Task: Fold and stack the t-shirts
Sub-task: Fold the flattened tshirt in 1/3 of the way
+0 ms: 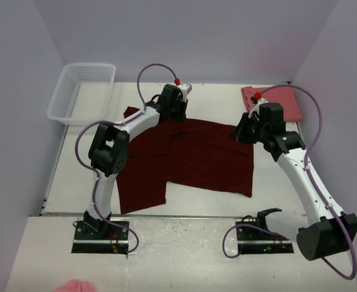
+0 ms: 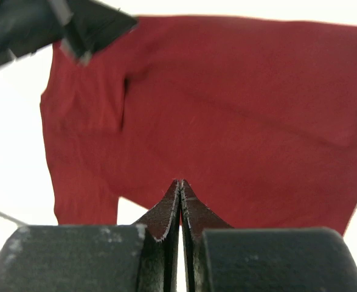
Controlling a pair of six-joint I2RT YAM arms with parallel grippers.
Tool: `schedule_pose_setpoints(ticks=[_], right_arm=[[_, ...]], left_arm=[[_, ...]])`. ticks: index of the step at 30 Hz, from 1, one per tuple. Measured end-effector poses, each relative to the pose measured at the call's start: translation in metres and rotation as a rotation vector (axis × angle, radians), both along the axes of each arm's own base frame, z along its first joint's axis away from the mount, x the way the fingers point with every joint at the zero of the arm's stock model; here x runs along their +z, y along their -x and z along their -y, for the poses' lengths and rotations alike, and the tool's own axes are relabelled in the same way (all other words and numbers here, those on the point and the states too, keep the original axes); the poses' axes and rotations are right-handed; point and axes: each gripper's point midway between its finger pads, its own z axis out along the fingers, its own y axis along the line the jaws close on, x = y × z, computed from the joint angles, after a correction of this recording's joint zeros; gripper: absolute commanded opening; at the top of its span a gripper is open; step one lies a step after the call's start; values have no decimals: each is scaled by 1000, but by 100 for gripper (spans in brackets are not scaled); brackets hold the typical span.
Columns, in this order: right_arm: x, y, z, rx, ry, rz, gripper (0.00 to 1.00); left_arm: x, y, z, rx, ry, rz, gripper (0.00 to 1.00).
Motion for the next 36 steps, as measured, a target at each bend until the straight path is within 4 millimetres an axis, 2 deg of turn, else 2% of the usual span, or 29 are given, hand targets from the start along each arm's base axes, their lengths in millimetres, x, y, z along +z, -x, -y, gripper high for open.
schedule_pose_setpoints(ticks=[3, 5, 9, 18, 25, 28, 31, 36], right_arm=[[-21, 12, -22, 73, 18, -49, 0], [-35, 17, -27, 89, 28, -83, 0], [-55, 23, -27, 94, 47, -135, 0], [-66, 18, -27, 83, 68, -155, 0], [-87, 11, -27, 72, 105, -220, 0], [-89, 0, -23, 43, 140, -227, 0], [-95, -9, -15, 3, 186, -233, 0], [-110, -8, 3, -63, 271, -276, 0]], left_arm=[[-38, 1, -37, 86, -84, -87, 0], [-52, 2, -50, 116, -111, -122, 0], [-64, -3, -70, 156, -131, -148, 0], [-90, -18, -109, 234, -142, -197, 0], [-91, -35, -118, 245, -102, -199, 0], [-90, -46, -121, 251, -87, -192, 0], [-90, -57, -125, 256, -69, -188, 0], [-89, -75, -132, 261, -43, -181, 0]])
